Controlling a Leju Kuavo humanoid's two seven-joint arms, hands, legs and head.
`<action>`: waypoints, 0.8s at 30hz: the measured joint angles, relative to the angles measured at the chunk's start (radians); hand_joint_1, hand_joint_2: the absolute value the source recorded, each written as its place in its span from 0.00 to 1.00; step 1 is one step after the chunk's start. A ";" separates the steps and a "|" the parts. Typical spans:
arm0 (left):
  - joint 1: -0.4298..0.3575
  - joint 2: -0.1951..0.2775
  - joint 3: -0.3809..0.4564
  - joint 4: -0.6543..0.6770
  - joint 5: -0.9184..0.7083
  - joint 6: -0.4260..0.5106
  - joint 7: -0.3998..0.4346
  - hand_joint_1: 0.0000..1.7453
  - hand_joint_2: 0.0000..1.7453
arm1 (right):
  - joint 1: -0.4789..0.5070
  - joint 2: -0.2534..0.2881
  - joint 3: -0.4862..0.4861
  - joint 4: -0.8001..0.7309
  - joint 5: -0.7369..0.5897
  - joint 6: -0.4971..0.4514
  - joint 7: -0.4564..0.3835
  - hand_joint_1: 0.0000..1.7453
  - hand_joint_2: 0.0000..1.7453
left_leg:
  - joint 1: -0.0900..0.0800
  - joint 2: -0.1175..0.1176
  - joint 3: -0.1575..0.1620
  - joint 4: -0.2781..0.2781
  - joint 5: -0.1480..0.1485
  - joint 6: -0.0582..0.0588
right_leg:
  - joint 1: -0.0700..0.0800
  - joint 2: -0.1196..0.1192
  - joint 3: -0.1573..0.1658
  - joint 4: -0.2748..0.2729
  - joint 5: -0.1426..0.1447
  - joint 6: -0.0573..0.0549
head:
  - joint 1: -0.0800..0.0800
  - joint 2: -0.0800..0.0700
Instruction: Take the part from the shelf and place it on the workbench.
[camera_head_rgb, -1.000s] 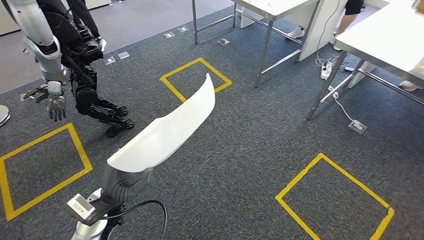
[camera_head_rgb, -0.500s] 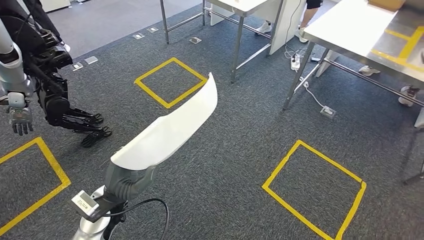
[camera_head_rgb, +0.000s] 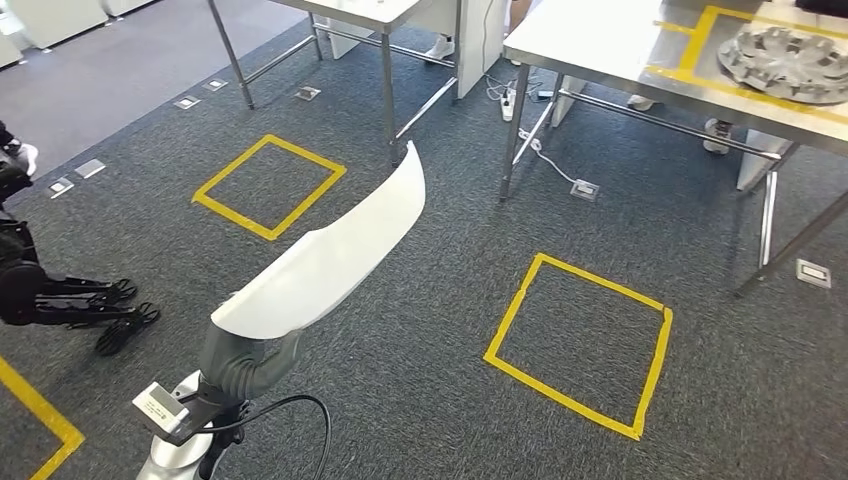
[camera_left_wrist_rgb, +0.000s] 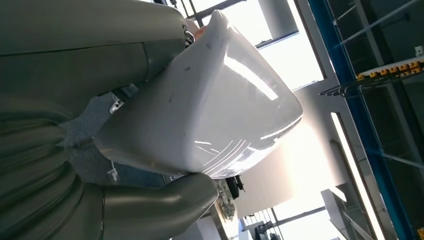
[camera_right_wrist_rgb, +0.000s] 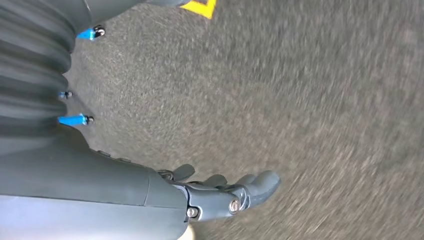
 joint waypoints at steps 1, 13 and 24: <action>-0.003 0.001 0.000 0.000 0.000 -0.001 0.000 1.00 1.00 | 0.000 -0.011 0.000 0.002 -0.004 -0.003 0.002 0.00 1.00 | 0.003 -0.023 0.031 -0.071 0.031 0.001 | 0.000 0.014 0.000 0.002 -0.001 0.005 | -0.002 0.000; -0.028 -0.002 0.001 0.019 0.009 -0.026 0.000 1.00 1.00 | 0.013 -0.056 -0.005 0.006 -0.015 0.021 -0.001 0.00 1.00 | -0.004 0.048 0.078 -0.190 0.070 0.057 | -0.005 -0.062 -0.155 0.287 -0.121 0.062 | 0.020 0.000; -0.050 0.001 0.000 0.037 -0.009 -0.040 0.010 1.00 1.00 | 0.018 -0.031 -0.005 0.006 0.000 0.046 0.015 0.00 1.00 | -0.008 0.076 0.082 -0.130 0.006 0.005 | -0.003 -0.085 -0.006 -0.005 0.005 0.005 | 0.016 0.000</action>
